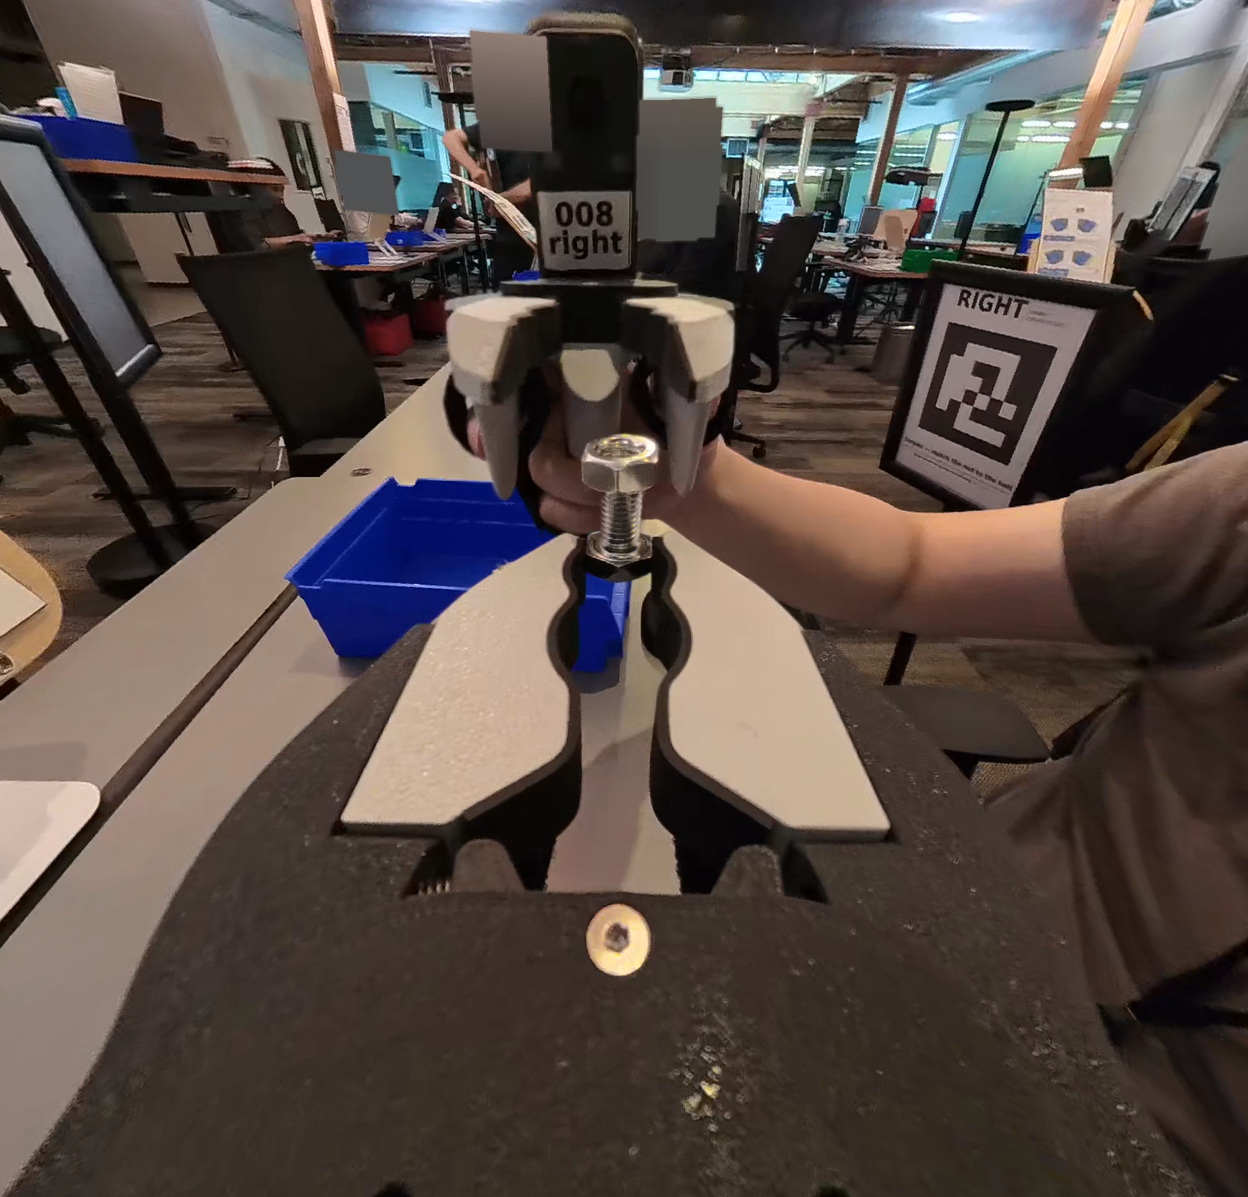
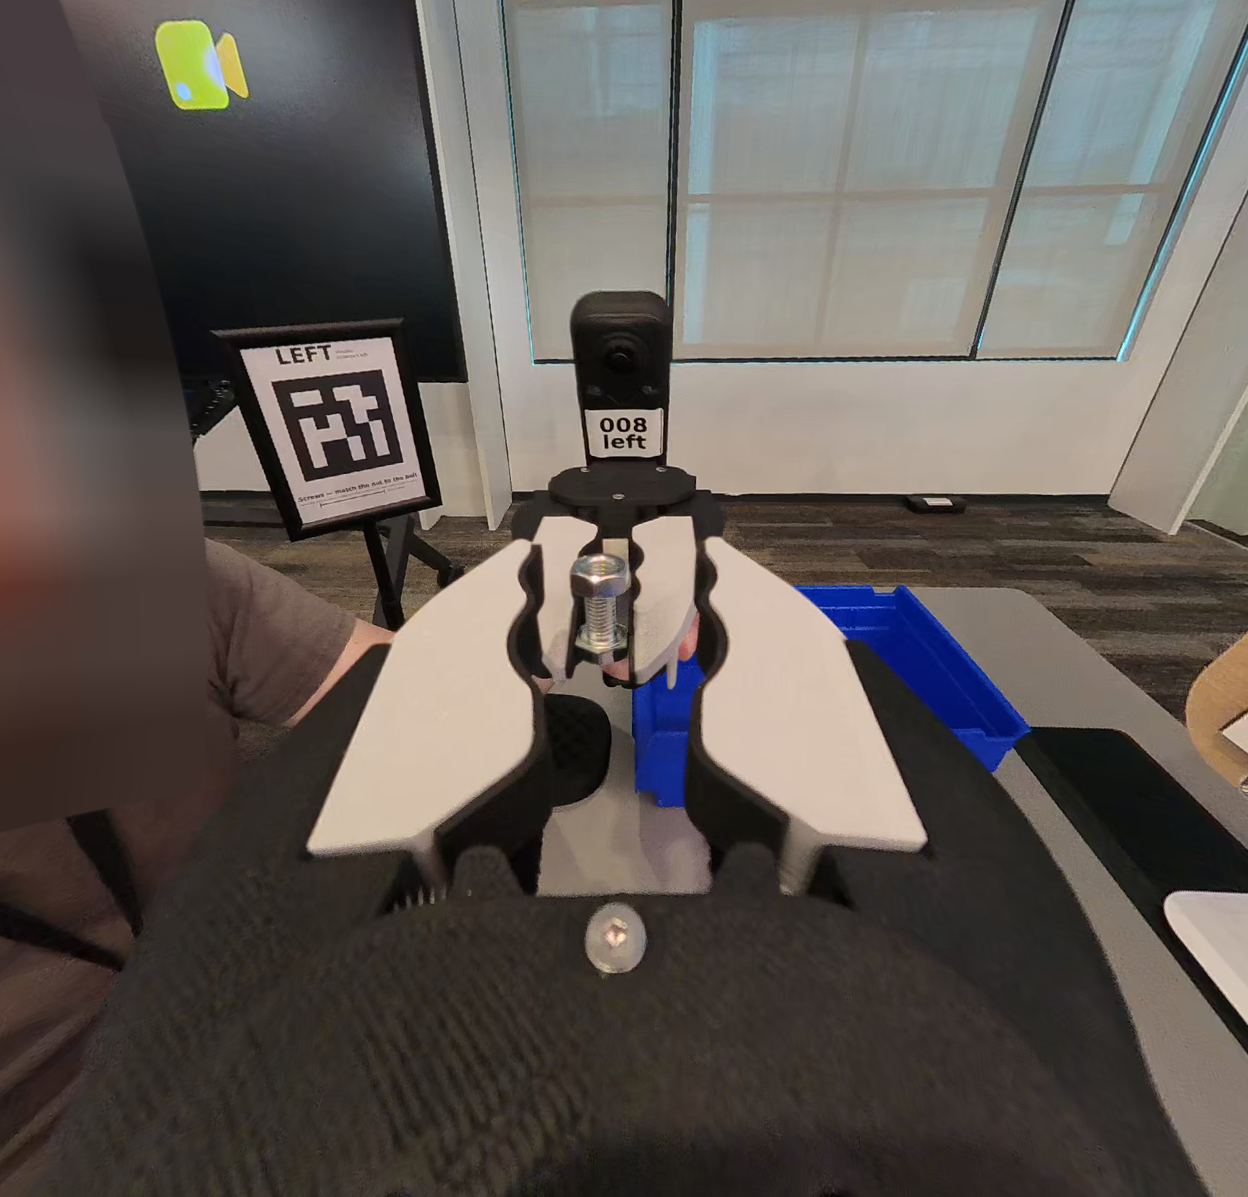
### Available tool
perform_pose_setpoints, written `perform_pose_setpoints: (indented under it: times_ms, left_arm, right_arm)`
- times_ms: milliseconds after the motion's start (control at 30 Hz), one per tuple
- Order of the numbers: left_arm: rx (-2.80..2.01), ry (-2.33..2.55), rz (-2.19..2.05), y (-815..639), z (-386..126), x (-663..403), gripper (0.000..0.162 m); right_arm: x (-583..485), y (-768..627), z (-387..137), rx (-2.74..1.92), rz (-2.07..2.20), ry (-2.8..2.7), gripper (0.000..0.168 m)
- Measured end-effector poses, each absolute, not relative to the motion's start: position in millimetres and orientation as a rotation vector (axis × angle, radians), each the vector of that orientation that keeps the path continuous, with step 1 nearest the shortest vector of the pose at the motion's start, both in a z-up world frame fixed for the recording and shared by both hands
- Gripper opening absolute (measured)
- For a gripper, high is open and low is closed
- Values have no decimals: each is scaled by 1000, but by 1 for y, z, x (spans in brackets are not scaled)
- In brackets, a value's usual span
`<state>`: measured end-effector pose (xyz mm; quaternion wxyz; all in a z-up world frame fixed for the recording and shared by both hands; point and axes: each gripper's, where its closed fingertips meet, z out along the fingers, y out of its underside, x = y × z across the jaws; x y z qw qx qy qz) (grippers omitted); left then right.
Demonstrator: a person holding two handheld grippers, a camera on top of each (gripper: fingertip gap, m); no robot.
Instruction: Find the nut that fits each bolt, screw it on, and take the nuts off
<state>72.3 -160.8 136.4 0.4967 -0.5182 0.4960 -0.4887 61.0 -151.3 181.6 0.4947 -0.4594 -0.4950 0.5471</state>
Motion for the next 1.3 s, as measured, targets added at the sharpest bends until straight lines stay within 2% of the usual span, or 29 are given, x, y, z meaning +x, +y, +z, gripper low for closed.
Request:
perform_pose_setpoints:
  times_ms: [233,500,800,1300]
  left_arm:
    - [-1270,1218,-1119,-159,131,77,18]
    - [-1278,1196,-1105,-155,131,76,18]
    - [-1286,1170,-1082,-151,132,76,18]
    - [-1421,1005,-835,-116,124,69,18]
  right_arm:
    - [56,-158,174,-1136,1349,-1204,38]
    - [54,-154,166,-1154,1285,-1205,20]
    - [53,-149,165,-1187,1263,-1178,18]
    - [52,-116,155,-1466,1037,-776,19]
